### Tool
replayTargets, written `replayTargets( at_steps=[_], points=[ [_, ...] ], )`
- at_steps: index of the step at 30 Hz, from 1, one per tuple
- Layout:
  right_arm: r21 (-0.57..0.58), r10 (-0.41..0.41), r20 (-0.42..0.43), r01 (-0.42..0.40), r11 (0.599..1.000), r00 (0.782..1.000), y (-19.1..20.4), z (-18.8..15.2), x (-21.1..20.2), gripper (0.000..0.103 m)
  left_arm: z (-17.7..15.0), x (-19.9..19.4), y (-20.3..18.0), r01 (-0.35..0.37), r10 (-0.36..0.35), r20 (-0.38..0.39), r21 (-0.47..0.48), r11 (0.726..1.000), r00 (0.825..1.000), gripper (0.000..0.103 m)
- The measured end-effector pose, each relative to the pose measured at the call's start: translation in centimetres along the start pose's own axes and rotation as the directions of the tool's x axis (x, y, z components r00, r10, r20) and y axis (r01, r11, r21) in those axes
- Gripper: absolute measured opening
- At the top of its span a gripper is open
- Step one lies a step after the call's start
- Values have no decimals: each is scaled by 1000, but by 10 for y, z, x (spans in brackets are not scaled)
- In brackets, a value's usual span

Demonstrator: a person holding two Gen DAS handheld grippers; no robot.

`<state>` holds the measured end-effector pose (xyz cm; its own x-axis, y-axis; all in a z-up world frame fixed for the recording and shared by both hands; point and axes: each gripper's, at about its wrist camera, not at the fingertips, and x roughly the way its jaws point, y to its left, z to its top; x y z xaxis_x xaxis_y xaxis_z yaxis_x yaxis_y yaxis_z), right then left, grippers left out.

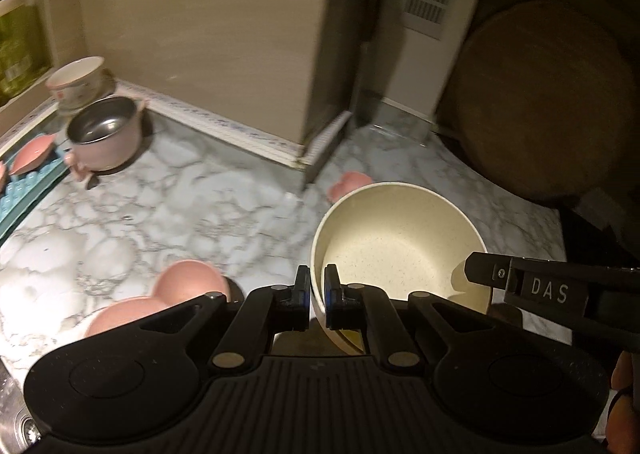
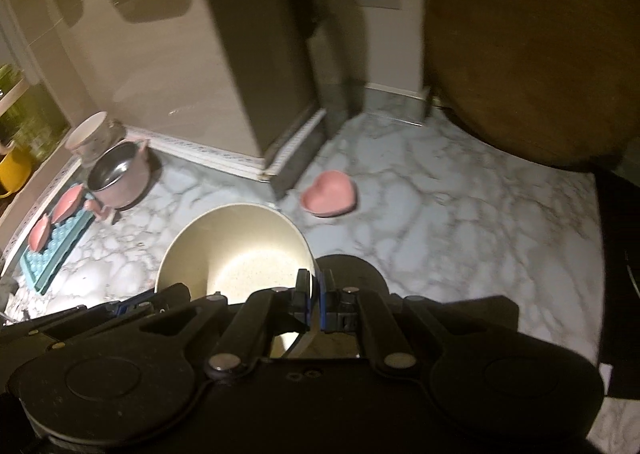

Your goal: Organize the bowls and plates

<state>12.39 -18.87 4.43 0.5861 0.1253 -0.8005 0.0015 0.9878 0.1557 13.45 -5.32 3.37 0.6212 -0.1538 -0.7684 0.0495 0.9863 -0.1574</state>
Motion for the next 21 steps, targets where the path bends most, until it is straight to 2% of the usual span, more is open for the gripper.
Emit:
replayTargets(
  at_steps=[11, 21],
  points=[
    [104, -62, -4, 62, 993, 998, -62, -16, -13, 3, -9, 18, -58, 75, -70, -56, 89, 993, 996, 6],
    [199, -85, -41, 92, 976, 996, -117, -34, -12, 3, -26, 38, -102, 112, -94, -128, 141, 984, 987, 6]
  ],
)
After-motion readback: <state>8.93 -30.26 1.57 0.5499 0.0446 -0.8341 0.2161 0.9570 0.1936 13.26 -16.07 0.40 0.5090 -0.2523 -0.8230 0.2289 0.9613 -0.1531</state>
